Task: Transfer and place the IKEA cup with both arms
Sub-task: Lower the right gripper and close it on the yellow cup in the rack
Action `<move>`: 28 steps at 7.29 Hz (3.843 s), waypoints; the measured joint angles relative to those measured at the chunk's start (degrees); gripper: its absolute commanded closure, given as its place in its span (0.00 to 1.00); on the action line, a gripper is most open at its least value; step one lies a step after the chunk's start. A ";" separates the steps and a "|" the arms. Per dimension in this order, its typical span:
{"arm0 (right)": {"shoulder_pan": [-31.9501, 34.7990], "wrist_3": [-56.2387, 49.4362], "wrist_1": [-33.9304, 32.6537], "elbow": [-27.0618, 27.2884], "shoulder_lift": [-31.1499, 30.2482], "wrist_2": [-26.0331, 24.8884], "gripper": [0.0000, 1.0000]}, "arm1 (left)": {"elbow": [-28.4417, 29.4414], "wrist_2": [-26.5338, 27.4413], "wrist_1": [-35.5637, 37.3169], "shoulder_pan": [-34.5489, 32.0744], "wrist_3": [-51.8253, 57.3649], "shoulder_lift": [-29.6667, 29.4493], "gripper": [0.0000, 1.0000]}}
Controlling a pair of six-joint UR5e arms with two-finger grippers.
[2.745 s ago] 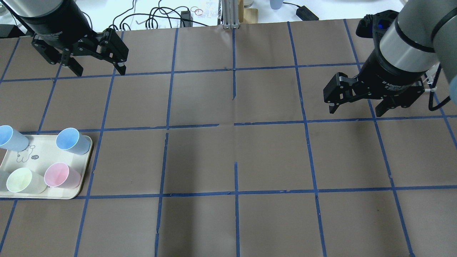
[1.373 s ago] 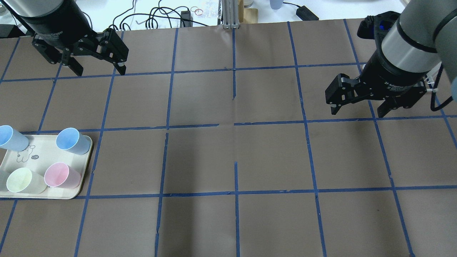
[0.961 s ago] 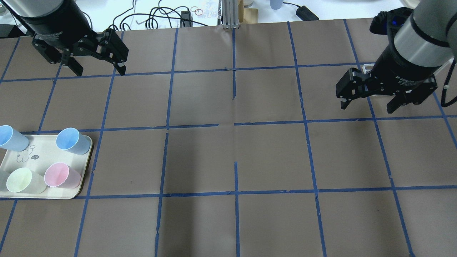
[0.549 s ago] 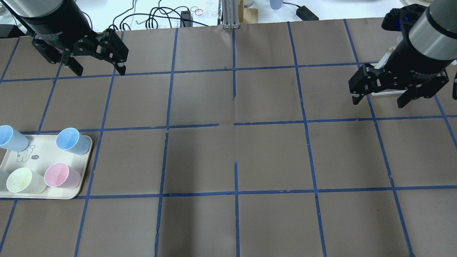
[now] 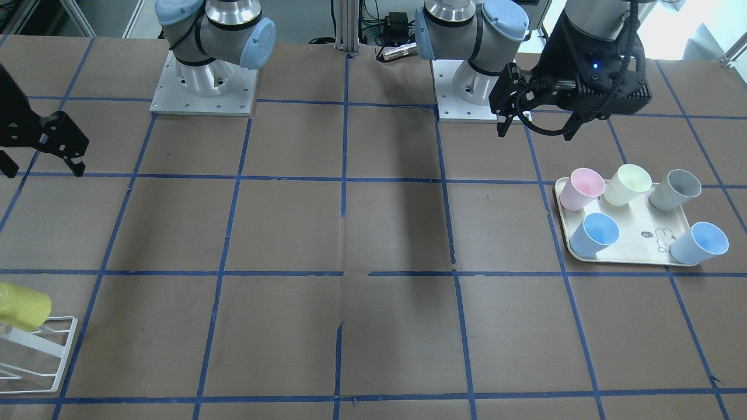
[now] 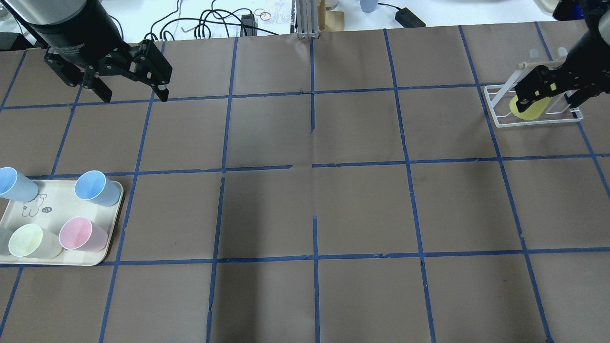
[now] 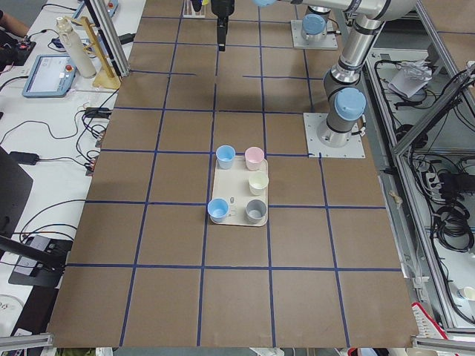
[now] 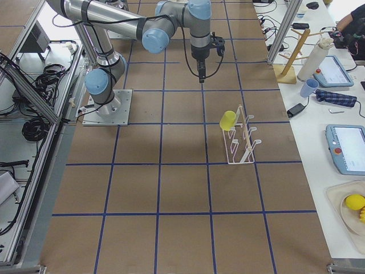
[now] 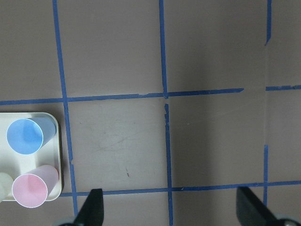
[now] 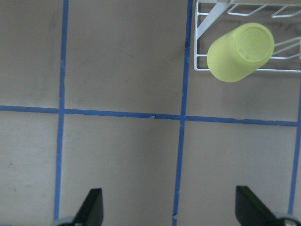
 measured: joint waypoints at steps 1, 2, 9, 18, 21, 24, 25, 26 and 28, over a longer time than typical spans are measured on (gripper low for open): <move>-1.73 -3.98 -3.39 -0.06 2.14 0.00 0.00 | 0.00 0.00 0.00 0.03 -0.01 -0.03 0.00; -2.57 -7.27 -7.63 -0.11 4.89 -0.02 0.00 | 0.00 0.01 0.00 0.04 -0.01 -0.06 0.00; -3.92 -13.77 -24.81 -0.41 17.86 0.55 0.00 | -0.10 0.17 1.12 0.00 -0.06 -0.66 0.00; -4.62 -10.55 -25.28 -2.51 22.16 2.16 0.00 | -0.41 0.17 1.23 0.00 -0.06 -0.55 0.00; -4.62 -10.67 -25.43 -2.56 23.23 2.19 0.07 | -0.65 0.17 1.23 0.00 -0.06 -0.36 0.00; -4.62 -10.66 -25.71 -2.57 23.41 2.19 0.49 | -0.68 0.17 1.23 0.01 -0.01 -0.33 0.00; -4.62 -10.75 -25.75 -2.60 23.36 2.18 0.67 | -0.66 0.17 1.23 0.05 0.01 -0.35 0.00; -4.62 -10.83 -25.77 -2.63 23.20 2.15 0.81 | -0.58 0.17 1.23 0.08 0.02 -0.38 0.00; -4.62 -10.89 -25.69 -3.11 22.90 2.17 0.96 | -0.48 0.17 1.23 0.08 0.02 -0.43 0.00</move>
